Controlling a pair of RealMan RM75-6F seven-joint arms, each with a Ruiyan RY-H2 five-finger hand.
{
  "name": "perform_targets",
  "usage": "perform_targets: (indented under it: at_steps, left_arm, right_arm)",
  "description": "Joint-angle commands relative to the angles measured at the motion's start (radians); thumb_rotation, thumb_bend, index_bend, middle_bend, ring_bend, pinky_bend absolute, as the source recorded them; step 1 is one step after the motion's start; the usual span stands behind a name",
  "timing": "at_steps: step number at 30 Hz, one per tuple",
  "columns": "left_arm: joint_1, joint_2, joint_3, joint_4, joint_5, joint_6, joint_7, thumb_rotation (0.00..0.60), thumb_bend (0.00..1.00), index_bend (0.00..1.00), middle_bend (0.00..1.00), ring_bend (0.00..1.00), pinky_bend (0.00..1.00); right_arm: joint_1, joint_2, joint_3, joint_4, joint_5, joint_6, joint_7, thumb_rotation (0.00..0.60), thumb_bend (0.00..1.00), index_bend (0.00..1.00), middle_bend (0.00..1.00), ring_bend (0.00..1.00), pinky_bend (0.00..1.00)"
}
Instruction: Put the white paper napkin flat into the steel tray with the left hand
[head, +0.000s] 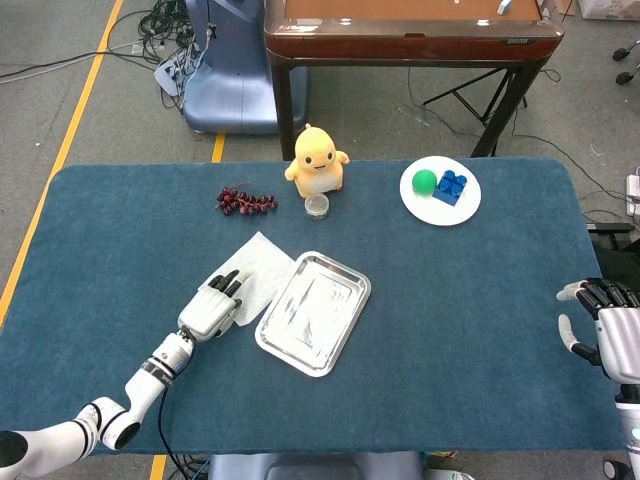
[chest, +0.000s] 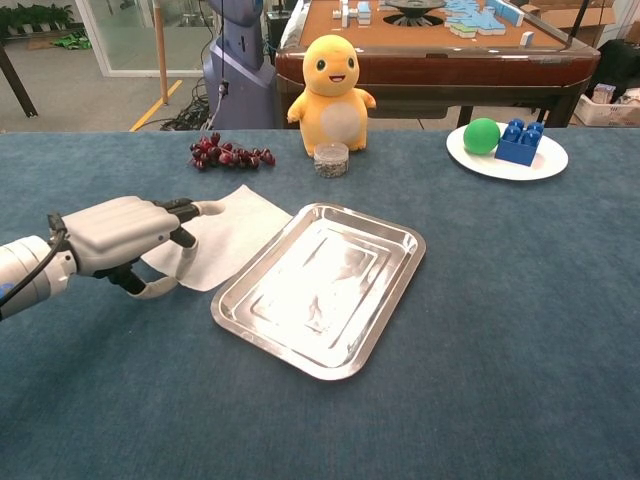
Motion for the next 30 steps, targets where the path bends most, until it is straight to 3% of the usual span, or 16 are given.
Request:
perform_targets:
  at_steps: [1, 16, 30]
  left_arm:
    - [0.001, 0.002, 0.002, 0.001, 0.004, 0.004, -0.014, 0.600, 0.45, 0.61, 0.00, 0.00, 0.16]
    - [0.011, 0.038, 0.002, -0.028, 0.043, 0.074, -0.097, 0.600, 0.51, 0.63, 0.00, 0.00, 0.16]
    - [0.021, 0.135, -0.041, -0.199, 0.024, 0.120, -0.091, 0.600, 0.57, 0.66, 0.00, 0.00, 0.16]
  right_arm:
    - [0.000, 0.000, 0.000, 0.000, 0.000, 0.001, 0.001, 0.600, 0.46, 0.41, 0.37, 0.22, 0.20]
    - [-0.001, 0.001, 0.001, -0.001, -0.001, 0.003, 0.002, 0.600, 0.45, 0.41, 0.37, 0.22, 0.20]
    - [-0.003, 0.002, 0.002, -0.003, -0.002, 0.009, 0.003, 0.600, 0.46, 0.41, 0.37, 0.22, 0.20]
